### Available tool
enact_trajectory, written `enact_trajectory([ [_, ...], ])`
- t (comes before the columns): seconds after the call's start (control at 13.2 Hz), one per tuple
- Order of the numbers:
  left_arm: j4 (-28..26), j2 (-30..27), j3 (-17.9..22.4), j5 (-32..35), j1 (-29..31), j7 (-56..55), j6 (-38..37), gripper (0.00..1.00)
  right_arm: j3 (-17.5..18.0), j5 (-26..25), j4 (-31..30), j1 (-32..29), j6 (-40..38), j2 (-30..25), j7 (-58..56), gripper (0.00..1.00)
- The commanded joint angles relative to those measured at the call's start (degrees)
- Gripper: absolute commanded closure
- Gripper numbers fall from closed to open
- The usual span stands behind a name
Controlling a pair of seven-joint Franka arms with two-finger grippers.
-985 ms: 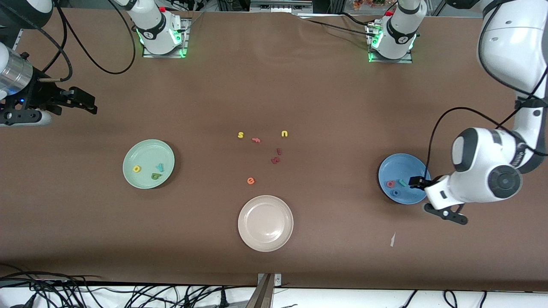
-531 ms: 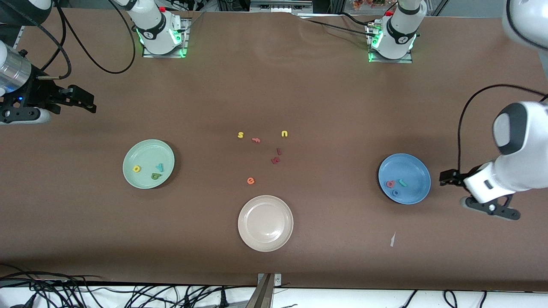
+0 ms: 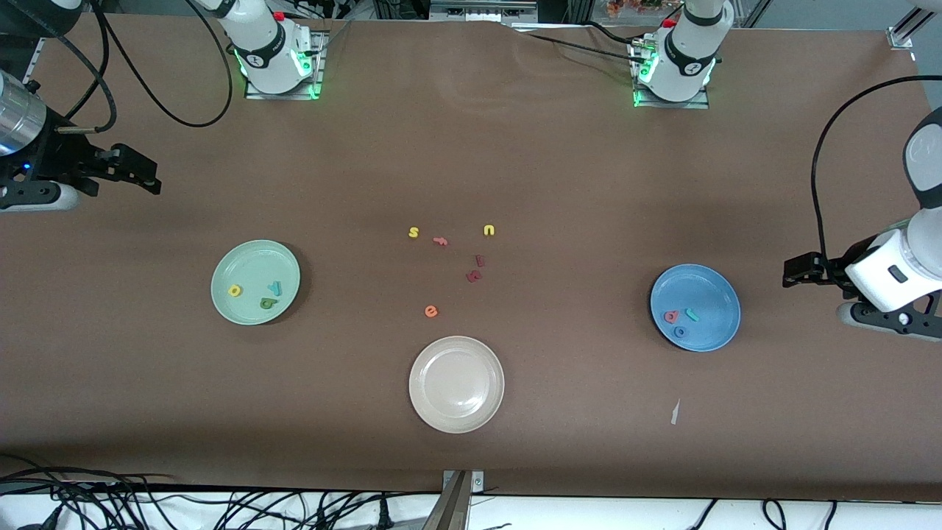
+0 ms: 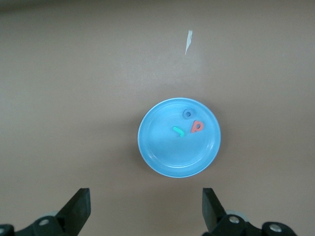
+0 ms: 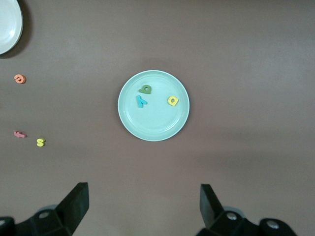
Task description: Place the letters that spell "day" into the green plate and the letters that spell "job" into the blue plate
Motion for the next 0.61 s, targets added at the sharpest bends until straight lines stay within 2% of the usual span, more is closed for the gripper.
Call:
enact_trajectory([
  [0.0,-3.1,-5.4,0.5,-1.2,-1.4,-6.9,-0.8,0.0,-0.1,-1.1,0.8,0.4,-1.7,-0.1,-0.5,0.0],
  [0.08,-3.3,-7.0,2.3,-1.3,-3.1,-7.1,-1.8,0.0,-0.1,-1.1,0.8,0.4,-1.7,-0.1,-0.5,0.0],
  [0.23,-4.1,-11.0,8.3,-5.9,-7.2,-7.0,-5.6,0.0,-0.1,-1.2,0.8,0.4,-1.6,-0.1,-0.5,0.0],
  [0.3,-4.6,-12.9,10.1,-7.5,-8.3,-7.0,-6.6,0.0,-0.1,-1.1,0.8,0.4,-1.6,0.0,-0.5,0.0],
  [0.53,-5.1,-16.9,10.8,-8.3,-9.6,-7.0,-9.4,0.0,-0.1,-1.2,0.9,0.4,-1.6,0.0,-0.5,0.0],
])
